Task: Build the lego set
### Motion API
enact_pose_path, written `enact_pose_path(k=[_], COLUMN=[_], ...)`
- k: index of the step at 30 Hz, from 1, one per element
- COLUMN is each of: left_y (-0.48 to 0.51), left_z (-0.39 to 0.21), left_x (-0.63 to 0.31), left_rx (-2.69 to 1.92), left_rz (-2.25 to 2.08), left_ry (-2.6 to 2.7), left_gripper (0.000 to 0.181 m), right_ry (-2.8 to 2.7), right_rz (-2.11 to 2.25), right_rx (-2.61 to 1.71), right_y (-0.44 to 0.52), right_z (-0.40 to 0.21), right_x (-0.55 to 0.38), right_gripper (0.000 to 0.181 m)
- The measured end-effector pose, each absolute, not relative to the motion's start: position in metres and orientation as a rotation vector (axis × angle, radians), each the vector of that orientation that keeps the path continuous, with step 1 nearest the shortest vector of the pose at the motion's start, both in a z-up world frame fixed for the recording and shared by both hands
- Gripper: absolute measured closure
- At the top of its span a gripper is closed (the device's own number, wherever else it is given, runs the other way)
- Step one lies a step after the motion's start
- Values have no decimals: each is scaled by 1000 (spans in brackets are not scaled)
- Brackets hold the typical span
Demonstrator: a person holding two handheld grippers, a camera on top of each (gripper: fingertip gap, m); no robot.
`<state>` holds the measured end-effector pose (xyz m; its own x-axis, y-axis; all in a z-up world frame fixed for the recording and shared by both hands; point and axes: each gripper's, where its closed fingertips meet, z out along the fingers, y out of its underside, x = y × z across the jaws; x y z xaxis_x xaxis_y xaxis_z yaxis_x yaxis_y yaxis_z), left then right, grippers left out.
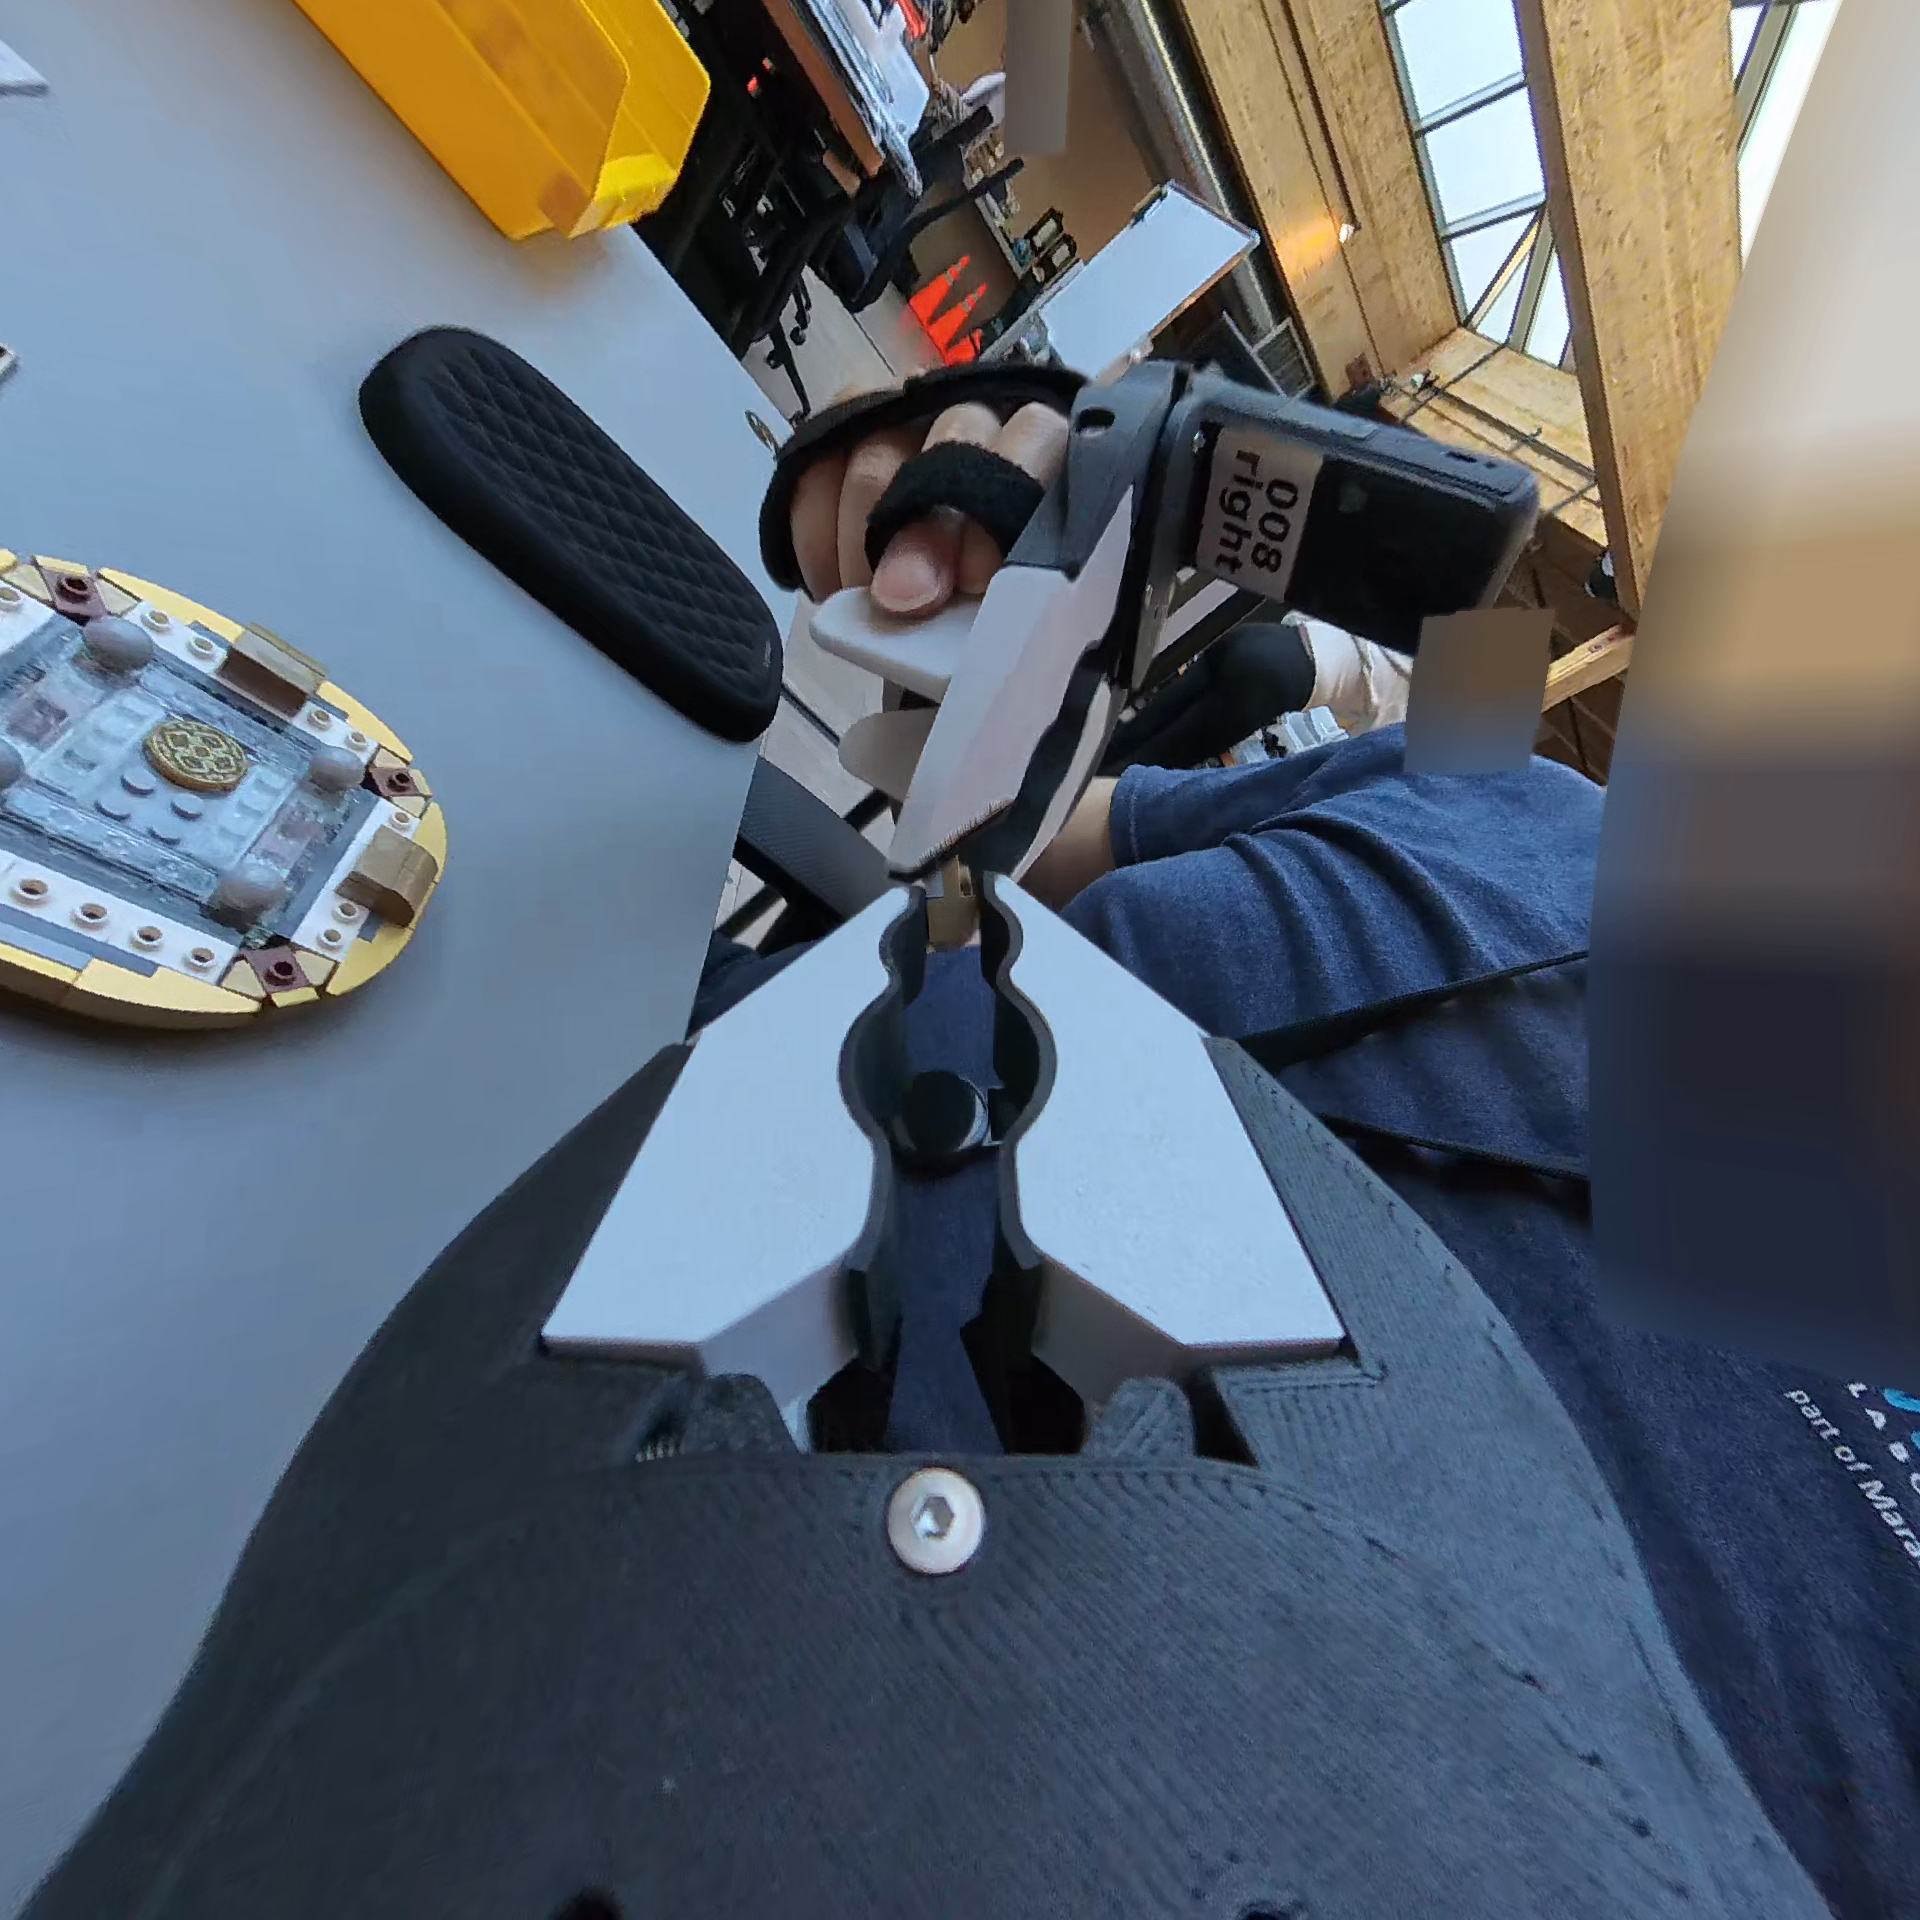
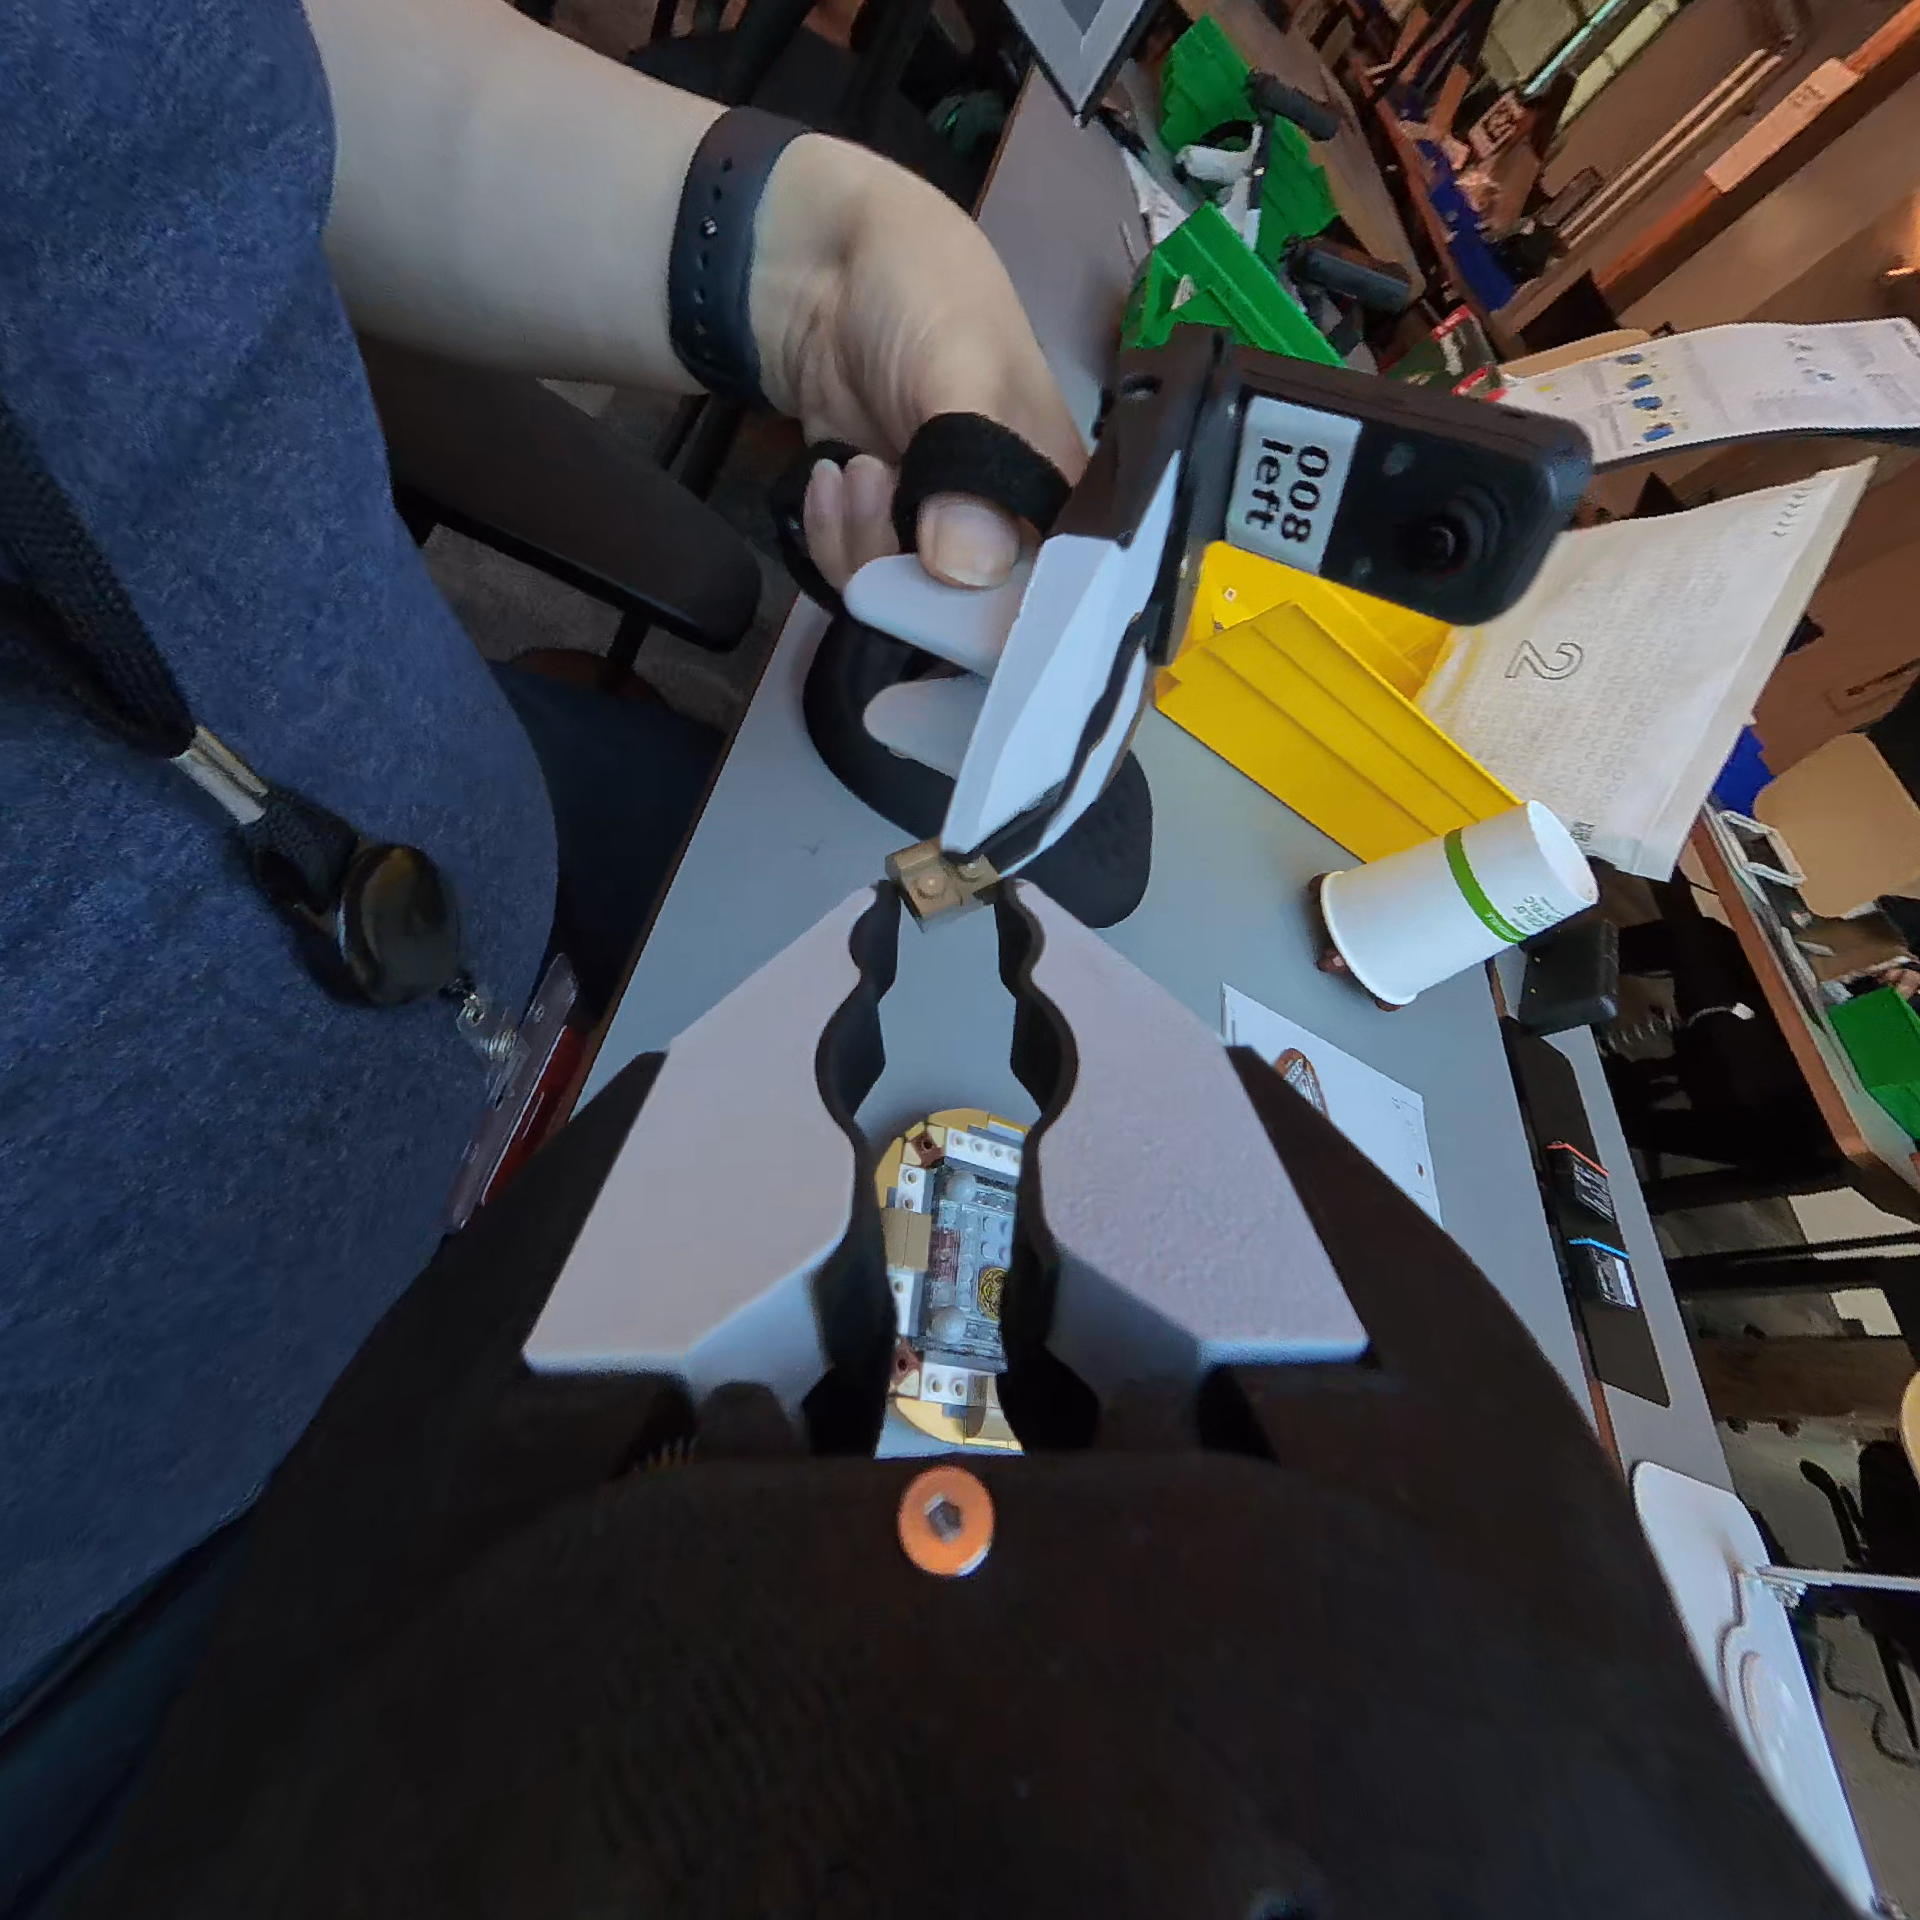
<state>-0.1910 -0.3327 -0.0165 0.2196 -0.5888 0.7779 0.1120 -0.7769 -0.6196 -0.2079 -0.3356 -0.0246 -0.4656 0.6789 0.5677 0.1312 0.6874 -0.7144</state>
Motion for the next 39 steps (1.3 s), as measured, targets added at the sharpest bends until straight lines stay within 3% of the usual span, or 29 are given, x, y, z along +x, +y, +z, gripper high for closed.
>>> enact_pose_path(k=[12, 14, 34, 39], left_y=[-320, -318, -317, -320], left_z=[6, 3, -6, -7], left_x=[-200, -200, -205, -214], left_rx=[-1562, -1519, -1512, -1517], left_rz=[-1711, -1671, -1753, -1771], left_ry=[222, 204, 124, 108], left_gripper=[166, 177, 175, 175], right_ry=[-1683, -1671, -1637, -1620], right_rz=[908, 925, 965, 897], right_rx=[-814, -812, -837, -953], right_y=[-317, -317, -318, -243], right_z=[-6, -5, -14, -13], right_x=[-211, -209, -210, -174], right_gripper=[163, 164, 157, 153])
